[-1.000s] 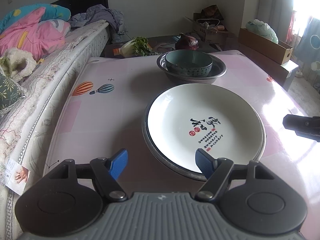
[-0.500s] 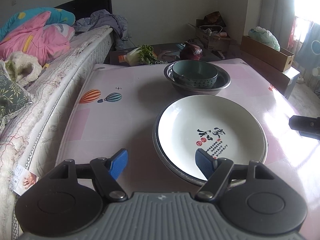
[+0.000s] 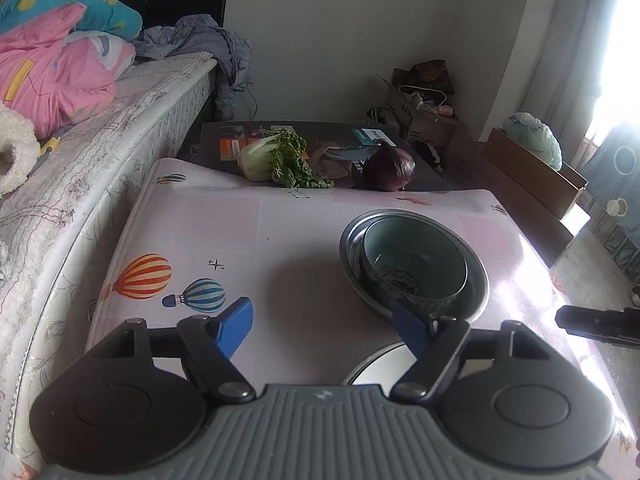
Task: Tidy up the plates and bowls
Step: 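Grasp the stainless bowl rim with the right tool while the left tool grips its opposite rim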
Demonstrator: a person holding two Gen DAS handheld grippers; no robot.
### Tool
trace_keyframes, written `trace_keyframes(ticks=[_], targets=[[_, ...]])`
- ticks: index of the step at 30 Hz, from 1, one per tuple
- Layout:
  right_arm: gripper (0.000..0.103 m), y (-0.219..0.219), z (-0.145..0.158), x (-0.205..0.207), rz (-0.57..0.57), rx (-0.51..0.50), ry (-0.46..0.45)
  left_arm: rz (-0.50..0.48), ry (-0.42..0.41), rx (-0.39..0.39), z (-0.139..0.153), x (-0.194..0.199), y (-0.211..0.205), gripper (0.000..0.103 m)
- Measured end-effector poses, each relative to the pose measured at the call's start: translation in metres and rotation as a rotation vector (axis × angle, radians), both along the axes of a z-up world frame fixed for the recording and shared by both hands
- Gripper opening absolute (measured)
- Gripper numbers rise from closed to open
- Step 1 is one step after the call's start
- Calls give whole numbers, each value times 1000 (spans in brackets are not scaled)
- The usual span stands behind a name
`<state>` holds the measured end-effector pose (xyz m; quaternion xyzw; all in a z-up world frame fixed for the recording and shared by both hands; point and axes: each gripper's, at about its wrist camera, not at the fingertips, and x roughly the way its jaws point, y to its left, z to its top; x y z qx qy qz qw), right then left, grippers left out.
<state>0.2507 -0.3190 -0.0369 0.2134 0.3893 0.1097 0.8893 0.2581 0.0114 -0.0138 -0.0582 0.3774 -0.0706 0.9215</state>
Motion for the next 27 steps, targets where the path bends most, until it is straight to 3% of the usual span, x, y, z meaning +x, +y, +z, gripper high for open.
trace_keyframes(ticks=[4, 8, 16, 22, 27], targets=[[59, 0, -15, 45, 8, -2, 47, -12, 57, -6, -17, 47, -6, 66], [59, 2, -28, 76, 26, -5, 80, -16, 136, -70, -33, 79, -2, 59], [58, 4, -51, 109, 41, 26, 124, -29, 228, -219, -54, 103, 7, 60], [53, 11, -66, 116, 51, 28, 158, -11, 246, -235, -59, 110, 5, 62], [52, 7, -73, 118, 42, 59, 169, 4, 253, -268, -55, 107, 10, 55]])
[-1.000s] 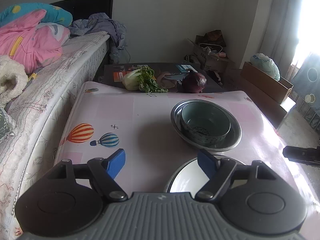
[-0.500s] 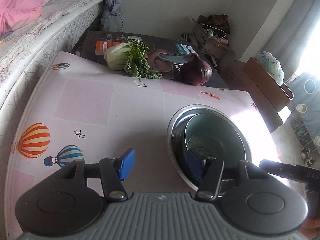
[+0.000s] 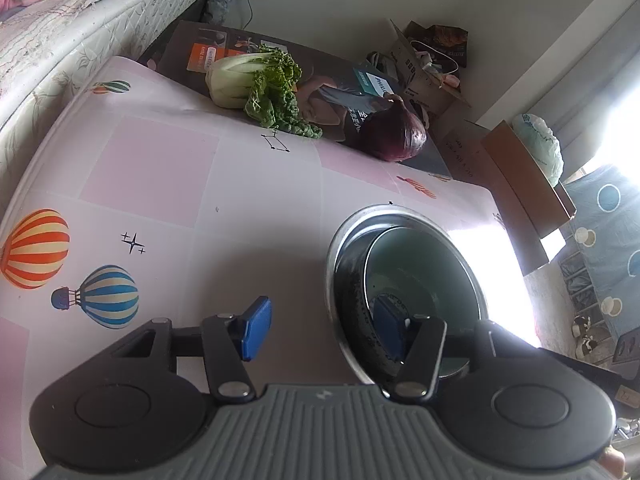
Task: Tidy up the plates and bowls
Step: 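Grasp the stainless bowl rim with the right tool while the left tool grips its opposite rim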
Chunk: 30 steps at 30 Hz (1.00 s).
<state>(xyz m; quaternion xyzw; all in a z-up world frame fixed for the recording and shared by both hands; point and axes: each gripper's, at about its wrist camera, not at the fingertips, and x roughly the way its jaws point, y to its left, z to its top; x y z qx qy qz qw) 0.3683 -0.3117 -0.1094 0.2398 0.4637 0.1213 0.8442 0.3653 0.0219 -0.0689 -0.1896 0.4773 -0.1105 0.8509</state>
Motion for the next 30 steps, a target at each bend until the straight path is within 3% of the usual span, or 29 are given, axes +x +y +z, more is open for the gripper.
trace_keyframes(ticks=[5, 22, 30], targets=[[52, 0, 0, -1, 6, 3, -2, 9, -2, -8, 2, -4, 5, 55], [50, 4, -2, 1, 17, -2, 0, 2, 16, 116, -8, 3, -12, 53], [37, 10, -3, 9, 37, -19, 5, -18, 41, 121, -17, 16, -16, 49]])
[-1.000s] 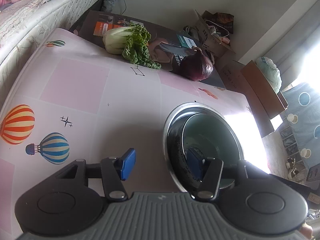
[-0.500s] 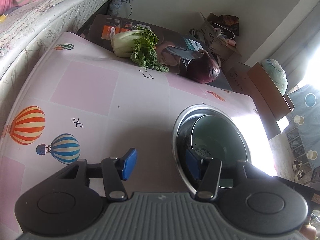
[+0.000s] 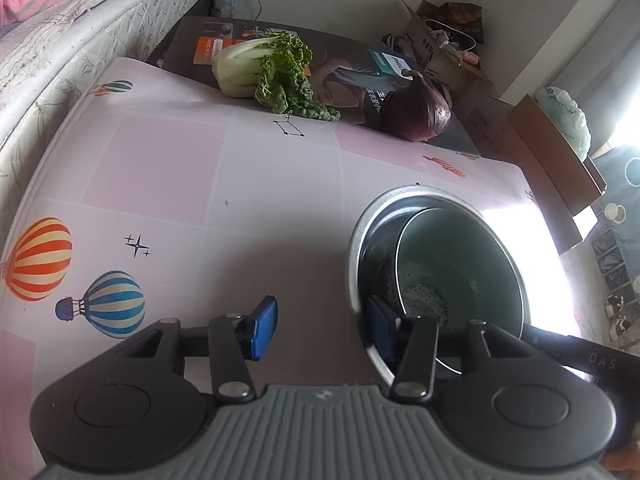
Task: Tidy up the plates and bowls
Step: 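Lift and carry the stainless bowl with teal bowl over the plate using both tools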
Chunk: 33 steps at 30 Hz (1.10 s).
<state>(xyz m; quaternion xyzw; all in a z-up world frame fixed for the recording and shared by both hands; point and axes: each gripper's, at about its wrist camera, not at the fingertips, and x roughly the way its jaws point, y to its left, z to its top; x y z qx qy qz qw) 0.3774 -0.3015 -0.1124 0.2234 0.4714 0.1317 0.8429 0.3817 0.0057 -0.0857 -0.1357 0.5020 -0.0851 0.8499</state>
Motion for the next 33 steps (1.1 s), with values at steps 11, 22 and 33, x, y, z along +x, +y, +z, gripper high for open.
trace_keyframes(ticks=[11, 22, 33], targets=[[26, 11, 0, 10, 13, -13, 13, -45, 2, 16, -8, 7, -13, 34], [19, 14, -2, 16, 26, -12, 23, -123, -44, 153, -7, 0, -43, 18], [16, 21, 1, 9, 65, -29, 3, -129, -60, 158, -4, -5, -42, 18]])
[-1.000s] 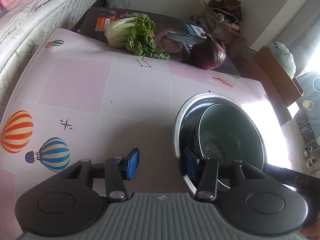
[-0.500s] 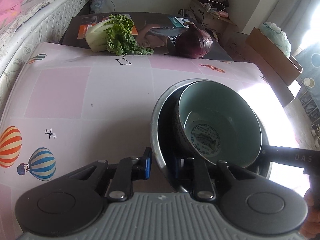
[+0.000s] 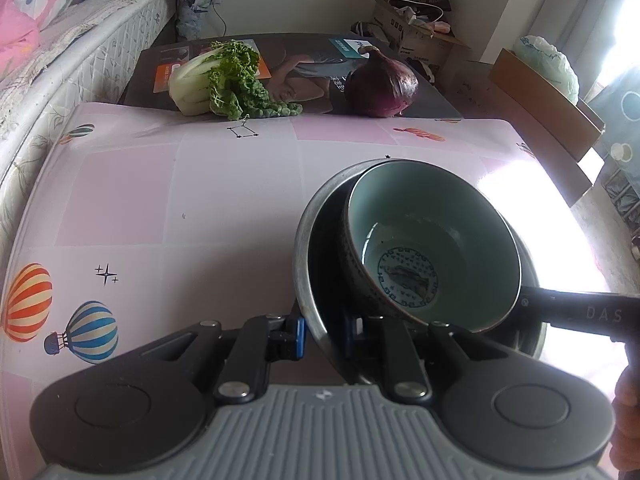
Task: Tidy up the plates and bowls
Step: 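Lift and carry the stainless bowl with teal bowl over the plate using both tools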
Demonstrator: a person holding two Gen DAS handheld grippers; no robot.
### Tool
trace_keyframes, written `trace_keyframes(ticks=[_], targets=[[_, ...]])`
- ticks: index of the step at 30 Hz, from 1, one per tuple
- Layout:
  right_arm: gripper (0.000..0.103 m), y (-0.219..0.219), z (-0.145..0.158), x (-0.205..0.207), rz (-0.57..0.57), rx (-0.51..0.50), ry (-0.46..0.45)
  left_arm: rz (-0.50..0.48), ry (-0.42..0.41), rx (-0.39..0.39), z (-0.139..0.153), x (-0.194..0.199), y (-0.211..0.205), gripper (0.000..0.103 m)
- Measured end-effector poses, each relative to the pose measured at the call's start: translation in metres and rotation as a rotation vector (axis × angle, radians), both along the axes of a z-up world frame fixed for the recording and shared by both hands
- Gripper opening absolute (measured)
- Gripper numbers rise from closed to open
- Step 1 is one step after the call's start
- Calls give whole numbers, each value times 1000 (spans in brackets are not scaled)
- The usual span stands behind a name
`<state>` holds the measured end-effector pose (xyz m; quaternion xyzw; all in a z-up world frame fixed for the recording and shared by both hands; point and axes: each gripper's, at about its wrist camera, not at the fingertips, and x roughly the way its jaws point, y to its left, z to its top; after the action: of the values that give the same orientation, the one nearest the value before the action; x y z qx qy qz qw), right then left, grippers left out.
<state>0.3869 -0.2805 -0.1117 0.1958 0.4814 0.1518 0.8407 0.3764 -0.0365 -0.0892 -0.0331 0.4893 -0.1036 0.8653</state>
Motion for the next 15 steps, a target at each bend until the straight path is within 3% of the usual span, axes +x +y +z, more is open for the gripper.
trace_keyframes(ticks=[15], targets=[[16, 1, 9, -8, 8, 0, -22, 11, -45, 15, 15, -11, 2, 17]])
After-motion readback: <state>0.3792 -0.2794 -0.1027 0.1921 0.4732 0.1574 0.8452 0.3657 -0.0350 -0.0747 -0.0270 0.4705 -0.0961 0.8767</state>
